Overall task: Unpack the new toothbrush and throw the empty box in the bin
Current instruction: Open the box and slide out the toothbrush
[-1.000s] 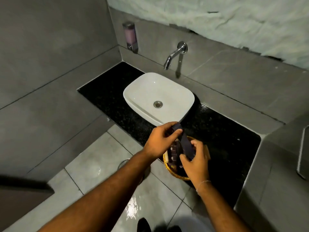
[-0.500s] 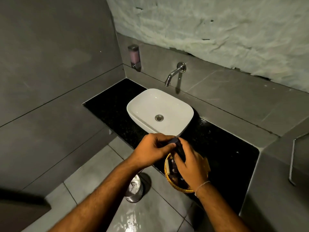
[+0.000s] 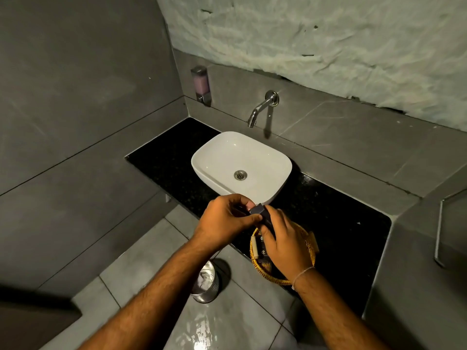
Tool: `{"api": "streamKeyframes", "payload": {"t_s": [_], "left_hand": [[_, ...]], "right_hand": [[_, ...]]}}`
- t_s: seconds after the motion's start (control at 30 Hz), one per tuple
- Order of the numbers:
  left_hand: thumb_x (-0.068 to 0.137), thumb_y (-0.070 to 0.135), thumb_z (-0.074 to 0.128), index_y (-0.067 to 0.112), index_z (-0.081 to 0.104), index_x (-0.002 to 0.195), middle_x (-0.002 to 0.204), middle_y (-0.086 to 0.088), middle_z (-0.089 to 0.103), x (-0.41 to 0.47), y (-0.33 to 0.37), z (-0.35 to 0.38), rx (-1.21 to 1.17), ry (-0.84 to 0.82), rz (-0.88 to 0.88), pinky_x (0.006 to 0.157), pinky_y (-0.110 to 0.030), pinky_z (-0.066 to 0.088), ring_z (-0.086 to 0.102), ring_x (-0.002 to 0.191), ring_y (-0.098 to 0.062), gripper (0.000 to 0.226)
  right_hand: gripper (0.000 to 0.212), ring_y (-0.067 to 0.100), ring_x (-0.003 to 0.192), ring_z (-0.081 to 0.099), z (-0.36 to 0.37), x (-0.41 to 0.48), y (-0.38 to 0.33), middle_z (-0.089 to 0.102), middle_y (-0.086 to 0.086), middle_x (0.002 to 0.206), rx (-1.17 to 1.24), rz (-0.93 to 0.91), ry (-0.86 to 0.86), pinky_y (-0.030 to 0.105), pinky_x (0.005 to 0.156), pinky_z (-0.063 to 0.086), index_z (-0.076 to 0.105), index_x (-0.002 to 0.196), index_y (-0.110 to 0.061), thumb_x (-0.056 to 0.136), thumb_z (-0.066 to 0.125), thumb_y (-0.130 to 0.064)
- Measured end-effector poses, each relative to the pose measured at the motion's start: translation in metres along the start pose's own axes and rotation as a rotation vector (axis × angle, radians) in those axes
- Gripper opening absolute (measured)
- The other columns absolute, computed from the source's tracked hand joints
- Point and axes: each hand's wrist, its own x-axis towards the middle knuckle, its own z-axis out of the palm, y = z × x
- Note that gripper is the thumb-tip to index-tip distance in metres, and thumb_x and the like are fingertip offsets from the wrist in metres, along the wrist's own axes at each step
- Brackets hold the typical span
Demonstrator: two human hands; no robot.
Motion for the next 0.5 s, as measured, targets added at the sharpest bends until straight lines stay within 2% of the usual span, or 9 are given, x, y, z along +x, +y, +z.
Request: {"api": "streamKeyframes", "payload": {"t_s": [0.1,0.17,0.27,0.37,0.5], "left_hand": [[0.087,0.022,0.092,0.022,0.079,0.096,0.091,0.000,0.087,0.001,-0.001,0.000,-0.038,-0.022,-0.020,0.087,-0.047,0.071,0.086,0.084,-0.015,0.016],[0.088,0.020,0.092,0.022,0.080,0.100,0.094,-0.001,0.087,0.003,-0.002,0.000,-0.051,-0.033,-0.032,0.088,-0.047,0.070,0.086,0.086,-0.015,0.016],[0.089,0.031,0.091,0.026,0.084,0.112,0.102,0.007,0.086,0.006,-0.003,0.004,0.115,-0.003,0.011,0.087,-0.042,0.070,0.083,0.089,-0.007,0.025],[0.089,0.035,0.090,0.025,0.085,0.113,0.107,0.009,0.084,0.006,0.002,0.007,0.255,0.051,0.078,0.088,-0.038,0.069,0.080,0.094,-0.005,0.027],[0.088,0.029,0.091,0.023,0.085,0.112,0.105,0.006,0.084,0.007,0.009,0.008,0.250,0.063,0.076,0.089,-0.036,0.068,0.080,0.094,-0.007,0.025]], "right_hand": [[0.052,0.022,0.128,0.057,0.004,-0.003,0.000,0.057,0.008,0.142,0.024,0.022,-0.008,0.014,0.094,0.040,0.044,0.147,-0.012,0.098,0.059,-0.018],[0.052,0.021,0.127,0.058,0.006,-0.002,0.000,0.058,0.008,0.141,0.014,0.035,-0.003,0.014,0.092,0.041,0.044,0.147,-0.013,0.098,0.058,-0.019],[0.051,0.021,0.130,0.056,0.006,-0.001,0.002,0.057,0.007,0.144,-0.021,0.046,0.001,0.015,0.095,0.040,0.044,0.147,-0.013,0.098,0.058,-0.021],[0.051,0.023,0.129,0.057,0.007,-0.001,0.003,0.057,0.007,0.144,-0.035,0.063,-0.003,0.017,0.094,0.042,0.045,0.146,-0.014,0.098,0.058,-0.019],[0.051,0.021,0.127,0.059,0.007,0.001,0.003,0.057,0.004,0.143,-0.033,0.075,0.003,0.011,0.090,0.040,0.046,0.146,-0.015,0.098,0.059,-0.018]]}}
